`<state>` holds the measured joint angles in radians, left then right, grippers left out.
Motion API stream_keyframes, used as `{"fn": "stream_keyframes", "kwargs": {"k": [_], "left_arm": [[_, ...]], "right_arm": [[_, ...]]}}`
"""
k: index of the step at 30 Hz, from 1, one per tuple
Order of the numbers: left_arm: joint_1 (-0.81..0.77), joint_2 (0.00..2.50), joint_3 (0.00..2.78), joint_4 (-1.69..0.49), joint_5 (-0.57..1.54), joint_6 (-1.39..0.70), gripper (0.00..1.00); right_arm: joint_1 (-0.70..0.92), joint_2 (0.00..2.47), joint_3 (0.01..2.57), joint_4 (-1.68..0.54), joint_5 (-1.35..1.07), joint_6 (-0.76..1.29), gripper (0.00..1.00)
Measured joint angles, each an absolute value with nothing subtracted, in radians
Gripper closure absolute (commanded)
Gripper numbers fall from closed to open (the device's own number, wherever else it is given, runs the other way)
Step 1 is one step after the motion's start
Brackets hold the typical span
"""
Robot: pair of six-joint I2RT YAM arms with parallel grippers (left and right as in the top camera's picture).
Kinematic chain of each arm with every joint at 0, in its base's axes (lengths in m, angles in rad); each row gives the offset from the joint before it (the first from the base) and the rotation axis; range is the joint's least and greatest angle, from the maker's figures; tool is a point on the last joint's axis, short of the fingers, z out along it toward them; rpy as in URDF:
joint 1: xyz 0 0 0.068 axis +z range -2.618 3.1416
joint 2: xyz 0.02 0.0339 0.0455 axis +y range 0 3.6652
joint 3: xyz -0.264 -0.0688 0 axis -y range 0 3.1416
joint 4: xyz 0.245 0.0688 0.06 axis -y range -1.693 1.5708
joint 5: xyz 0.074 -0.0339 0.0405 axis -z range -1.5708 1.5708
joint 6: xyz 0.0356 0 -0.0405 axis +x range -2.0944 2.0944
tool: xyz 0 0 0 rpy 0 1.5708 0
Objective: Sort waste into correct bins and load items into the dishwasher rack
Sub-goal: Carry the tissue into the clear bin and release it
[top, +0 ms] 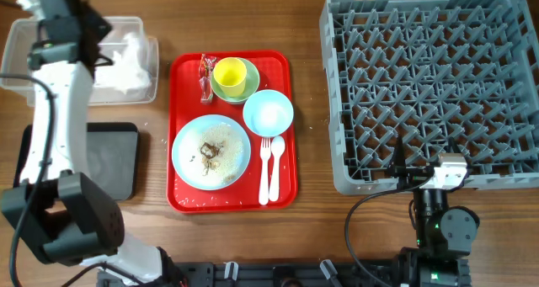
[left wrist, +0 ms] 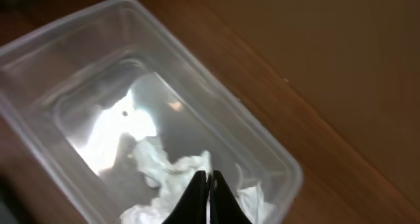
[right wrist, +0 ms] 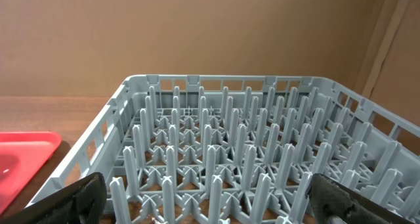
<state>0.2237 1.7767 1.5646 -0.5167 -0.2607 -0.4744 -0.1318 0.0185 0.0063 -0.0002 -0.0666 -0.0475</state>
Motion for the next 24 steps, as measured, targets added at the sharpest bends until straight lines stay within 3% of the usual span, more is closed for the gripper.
{"fn": "stream_keyframes", "kwargs": {"k": [3, 5, 6, 9, 12, 14, 18, 24], "left_arm": [[0.284, 1.833, 1.564, -0.516, -0.265, -0.482, 0.86], [0.298, 1.847, 1.564, -0.517, -0.265, -0.498, 0.68], [0.305, 1.848, 1.564, -0.521, -0.260, -0.506, 0.65], [0.309, 1.848, 1.564, -0.557, -0.178, -0.499, 0.65], [0.302, 1.848, 1.564, -0.581, 0.076, -0.396, 0.66], [0.274, 1.848, 1.564, -0.599, 0.183, -0.334, 0.76], [0.179, 1.849, 1.564, -0.627, 0.210, -0.271, 0.96], [0.129, 1.888, 1.564, -0.645, 0.141, -0.259, 0.96]], "right_arm": [[-0.132, 0.019, 0.006, 0.000, -0.067, -0.047, 0.00], [-0.132, 0.019, 0.006, 0.000, -0.067, -0.047, 0.00], [-0.132, 0.019, 0.006, 0.000, -0.067, -0.047, 0.00], [-0.132, 0.019, 0.006, 0.000, -0.067, -0.047, 0.00], [-0.132, 0.019, 0.006, 0.000, -0.067, -0.047, 0.00], [-0.132, 0.019, 0.006, 0.000, -0.067, -0.047, 0.00], [-0.132, 0.019, 0.006, 0.000, -0.067, -0.047, 0.00], [-0.132, 0.019, 0.006, 0.000, -0.067, -0.047, 0.00]]}}
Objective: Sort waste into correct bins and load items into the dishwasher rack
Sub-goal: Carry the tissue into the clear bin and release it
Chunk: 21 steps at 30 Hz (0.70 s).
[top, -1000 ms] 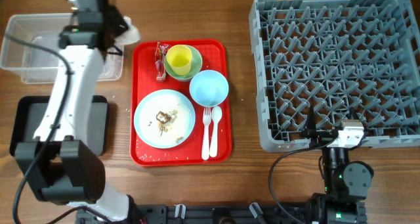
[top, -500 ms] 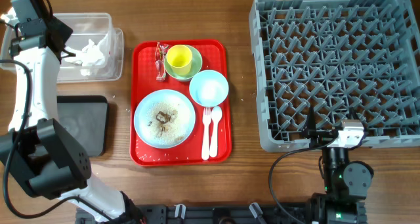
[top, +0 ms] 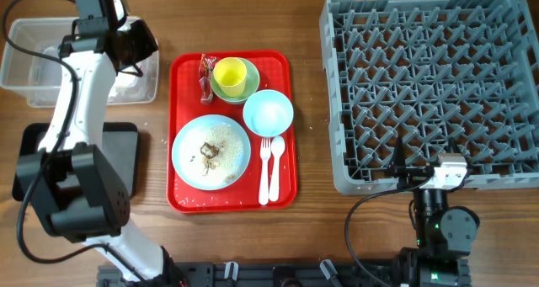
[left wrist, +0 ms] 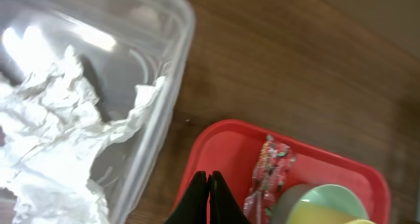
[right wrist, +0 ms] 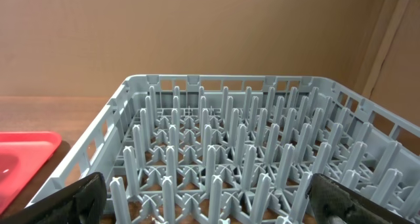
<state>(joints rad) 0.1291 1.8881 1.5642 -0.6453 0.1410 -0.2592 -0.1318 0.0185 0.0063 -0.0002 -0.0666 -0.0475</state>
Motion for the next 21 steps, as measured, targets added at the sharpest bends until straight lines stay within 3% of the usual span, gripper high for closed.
{"fn": "stream_keyframes", "kwargs": {"k": [21], "left_arm": [[0.236, 1.923, 1.564, -0.725, 0.027, -0.259, 0.95]], "right_arm": [[-0.132, 0.019, 0.006, 0.000, -0.067, -0.047, 0.00]]}}
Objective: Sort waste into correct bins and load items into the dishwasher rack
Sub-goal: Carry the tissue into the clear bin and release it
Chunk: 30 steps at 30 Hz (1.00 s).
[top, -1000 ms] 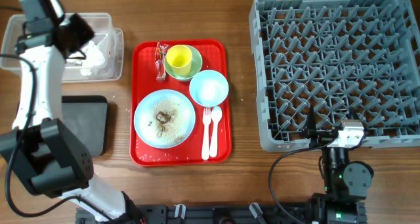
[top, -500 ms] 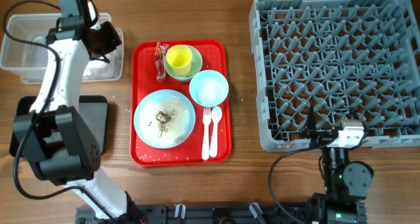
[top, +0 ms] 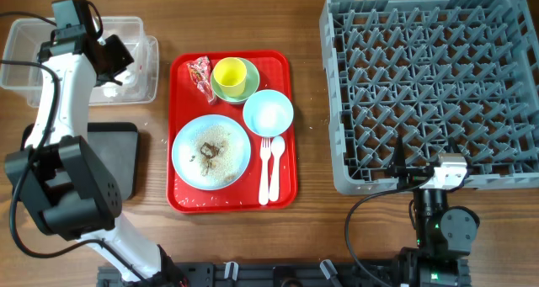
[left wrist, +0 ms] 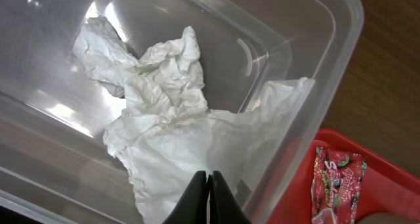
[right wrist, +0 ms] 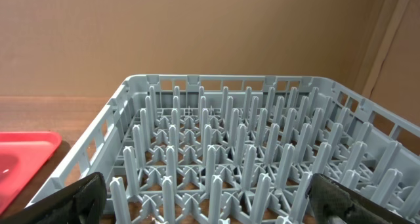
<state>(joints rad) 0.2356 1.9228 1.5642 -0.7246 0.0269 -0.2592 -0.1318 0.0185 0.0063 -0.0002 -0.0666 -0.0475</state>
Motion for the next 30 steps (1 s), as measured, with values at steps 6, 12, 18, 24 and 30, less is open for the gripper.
{"fn": "stream_keyframes", "kwargs": {"k": [6, 12, 18, 24, 30], "left_arm": [[0.238, 1.984, 1.563, -0.692, 0.028, -0.259, 0.96], [0.249, 1.910, 1.563, -0.672, 0.026, -0.286, 0.96], [0.253, 1.738, 1.566, -0.676, 0.086, -0.336, 0.94], [0.209, 1.795, 1.567, -0.685, 0.121, -0.339, 0.96], [0.210, 1.950, 1.567, -0.644, 0.119, -0.339, 0.96]], "right_arm": [[-0.132, 0.019, 0.006, 0.000, -0.067, -0.047, 0.00], [-0.132, 0.019, 0.006, 0.000, -0.067, -0.047, 0.00], [-0.132, 0.019, 0.006, 0.000, -0.067, -0.047, 0.00], [-0.132, 0.019, 0.006, 0.000, -0.067, -0.047, 0.00], [-0.132, 0.019, 0.006, 0.000, -0.067, -0.047, 0.00]]}}
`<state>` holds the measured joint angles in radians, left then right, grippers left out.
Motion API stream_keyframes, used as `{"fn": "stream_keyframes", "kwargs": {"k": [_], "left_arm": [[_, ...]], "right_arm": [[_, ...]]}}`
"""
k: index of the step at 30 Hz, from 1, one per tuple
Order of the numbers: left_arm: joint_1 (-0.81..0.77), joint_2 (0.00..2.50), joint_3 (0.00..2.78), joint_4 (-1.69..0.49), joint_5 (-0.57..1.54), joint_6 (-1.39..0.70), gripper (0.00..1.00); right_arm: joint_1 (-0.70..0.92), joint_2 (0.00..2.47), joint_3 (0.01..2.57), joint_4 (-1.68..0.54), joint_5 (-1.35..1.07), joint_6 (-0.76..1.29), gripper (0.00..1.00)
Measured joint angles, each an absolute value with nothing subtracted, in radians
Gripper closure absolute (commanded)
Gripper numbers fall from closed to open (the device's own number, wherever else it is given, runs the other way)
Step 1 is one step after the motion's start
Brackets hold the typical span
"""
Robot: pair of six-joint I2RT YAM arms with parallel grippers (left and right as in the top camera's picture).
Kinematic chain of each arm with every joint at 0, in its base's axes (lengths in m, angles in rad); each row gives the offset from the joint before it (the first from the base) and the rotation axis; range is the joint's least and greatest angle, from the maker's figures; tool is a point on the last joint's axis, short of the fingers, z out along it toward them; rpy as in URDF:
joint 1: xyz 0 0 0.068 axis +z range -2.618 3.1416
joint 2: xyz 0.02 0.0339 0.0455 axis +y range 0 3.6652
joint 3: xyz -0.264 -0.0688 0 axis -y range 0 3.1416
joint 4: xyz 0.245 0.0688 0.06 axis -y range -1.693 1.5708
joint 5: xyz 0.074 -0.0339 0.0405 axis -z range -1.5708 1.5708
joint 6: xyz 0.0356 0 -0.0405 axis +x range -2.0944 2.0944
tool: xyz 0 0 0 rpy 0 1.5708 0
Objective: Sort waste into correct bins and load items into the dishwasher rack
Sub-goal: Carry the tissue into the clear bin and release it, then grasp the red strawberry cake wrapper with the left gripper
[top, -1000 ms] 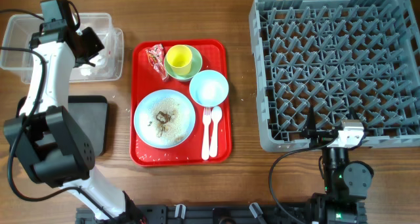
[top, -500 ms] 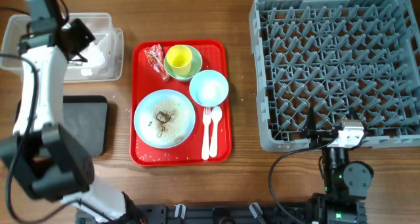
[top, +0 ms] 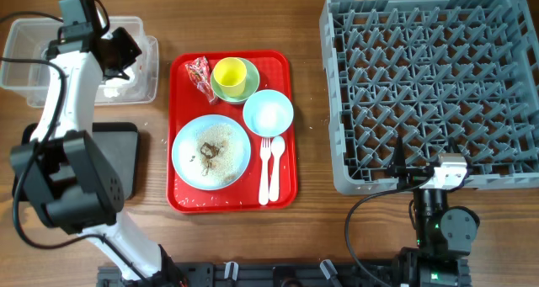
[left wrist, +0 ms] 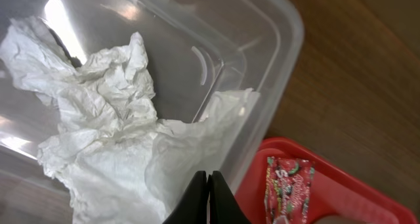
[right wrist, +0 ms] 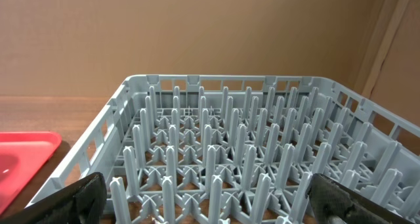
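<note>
My left gripper (left wrist: 209,179) is shut with nothing in it, over the right end of the clear plastic bin (left wrist: 282,60). Crumpled white paper (left wrist: 111,138) lies in that bin. A red candy wrapper (top: 200,71) lies at the far left corner of the red tray (top: 181,199), beside a yellow cup (top: 229,71) on a green saucer. A blue bowl (top: 268,112), a plate with food scraps (top: 210,151) and a white fork and spoon (top: 269,165) are also on the tray. My right gripper (right wrist: 210,198) stands open in front of the grey dishwasher rack (right wrist: 216,152).
A black tray-like bin (top: 109,156) sits on the table in front of the clear bin (top: 17,51). The rack (top: 429,85) fills the right side. Bare wood lies between the red tray and the rack.
My left gripper, still shut, has shifted slightly right over the clear bin, toward the corner nearest the red tray. The right arm has not moved.
My left gripper was shut over the clear bin with paper in it. Then it hung at the bin's right edge near the tray's wrapper. Then it was back over the bin, and the wrapper lay turned from before. Now it is over the bin's right end.
</note>
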<state>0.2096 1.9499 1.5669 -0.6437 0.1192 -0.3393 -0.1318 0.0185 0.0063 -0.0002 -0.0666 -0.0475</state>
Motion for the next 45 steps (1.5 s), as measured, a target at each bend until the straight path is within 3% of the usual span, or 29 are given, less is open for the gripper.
{"fn": "stream_keyframes", "kwargs": {"k": [17, 20, 22, 25, 26, 30, 34, 40, 45], "left_arm": [[0.273, 2.077, 1.570, -0.648, -0.058, -0.344, 0.96], [0.302, 2.019, 1.564, -0.651, -0.077, -0.348, 0.91], [0.308, 1.940, 1.563, -0.649, -0.084, -0.351, 0.73], [0.307, 1.797, 1.564, -0.646, -0.086, -0.356, 0.30], [0.306, 1.754, 1.565, -0.645, -0.086, -0.358, 0.25], [0.306, 1.709, 1.569, -0.663, -0.031, -0.358, 0.29], [0.280, 1.711, 1.568, -0.708, 0.193, -0.318, 0.28], [0.042, 1.759, 1.568, -0.800, 0.276, -0.318, 0.31], [-0.042, 1.878, 1.569, -0.809, 0.153, -0.426, 0.51]], "right_arm": [[-0.132, 0.019, 0.006, 0.000, -0.067, -0.047, 0.00], [-0.132, 0.019, 0.006, 0.000, -0.067, -0.047, 0.00], [-0.132, 0.019, 0.006, 0.000, -0.067, -0.047, 0.00], [-0.132, 0.019, 0.006, 0.000, -0.067, -0.047, 0.00], [-0.132, 0.019, 0.006, 0.000, -0.067, -0.047, 0.00], [-0.132, 0.019, 0.006, 0.000, -0.067, -0.047, 0.00], [-0.132, 0.019, 0.006, 0.000, -0.067, -0.047, 0.00], [-0.132, 0.019, 0.006, 0.000, -0.067, -0.047, 0.00], [-0.132, 0.019, 0.006, 0.000, -0.067, -0.047, 0.00]]}}
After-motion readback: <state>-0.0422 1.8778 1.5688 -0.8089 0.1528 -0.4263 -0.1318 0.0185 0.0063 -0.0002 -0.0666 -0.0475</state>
